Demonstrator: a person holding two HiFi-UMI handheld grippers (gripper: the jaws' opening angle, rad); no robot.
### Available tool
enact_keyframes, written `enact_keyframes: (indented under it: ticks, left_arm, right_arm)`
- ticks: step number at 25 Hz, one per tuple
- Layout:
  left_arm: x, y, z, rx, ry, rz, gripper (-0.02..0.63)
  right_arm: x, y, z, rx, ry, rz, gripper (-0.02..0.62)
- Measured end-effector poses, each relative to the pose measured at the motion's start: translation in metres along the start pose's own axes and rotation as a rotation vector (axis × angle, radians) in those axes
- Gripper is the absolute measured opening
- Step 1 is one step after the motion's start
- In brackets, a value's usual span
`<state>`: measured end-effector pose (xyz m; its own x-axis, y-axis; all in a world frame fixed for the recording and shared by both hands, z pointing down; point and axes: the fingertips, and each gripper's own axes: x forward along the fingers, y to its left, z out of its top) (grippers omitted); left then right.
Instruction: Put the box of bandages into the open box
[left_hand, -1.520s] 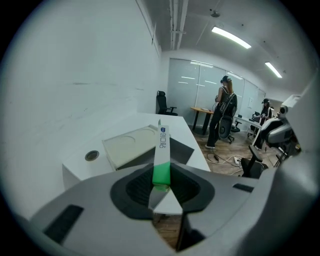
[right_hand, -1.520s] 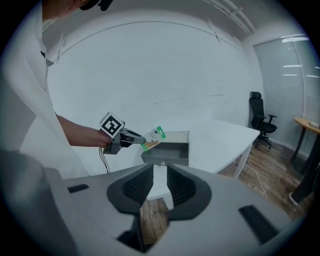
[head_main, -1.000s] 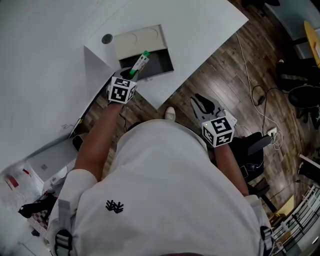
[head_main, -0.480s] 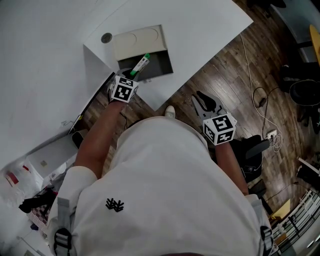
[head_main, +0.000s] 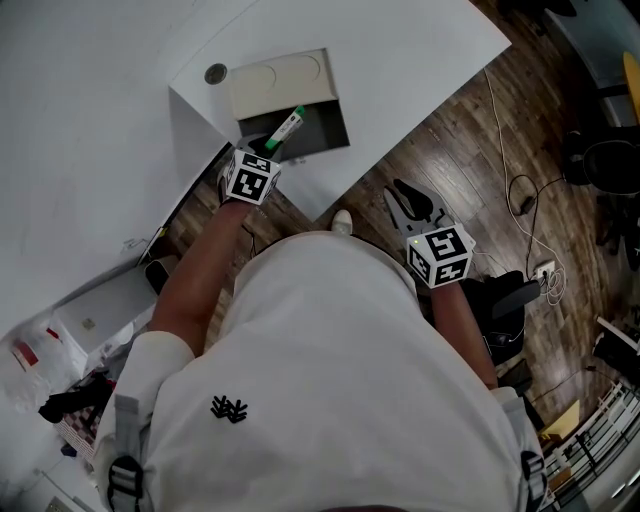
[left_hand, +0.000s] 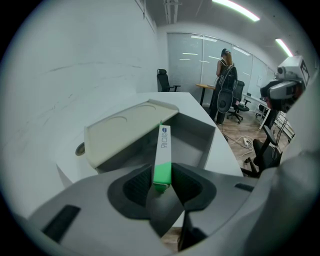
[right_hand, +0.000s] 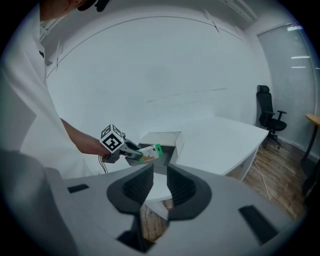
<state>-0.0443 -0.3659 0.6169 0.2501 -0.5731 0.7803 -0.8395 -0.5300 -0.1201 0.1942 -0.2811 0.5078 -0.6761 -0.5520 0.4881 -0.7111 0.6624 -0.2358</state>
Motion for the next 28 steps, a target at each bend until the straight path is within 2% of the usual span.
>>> enact_keyframes:
  ticks: [5,19,24,28]
  left_arm:
    - [-0.007,-0.001,0.002,-0.006,-0.015,-0.008,0.146]
    - [-0.058,0.007,0.000,-0.042,-0.139,-0.043,0.143]
    - [-0.086,0.011,-0.011,-0.086,-0.193,-0.071,0.090]
    - [-0.109,0.010,-0.021,-0.086,-0.226,-0.091,0.026]
  right_arm:
    - [0.000,0.006,0.000,-0.005,-0.003,-0.002,0.086]
    - [0.005,0.054,-0.002,-0.024,-0.005,-0.008,0.084]
    - [0.007,0.083,-0.006,-0.026,-0.008,-0.018,0.075]
    - [0.007,0.104,-0.011,-0.025,-0.016,-0.032,0.061]
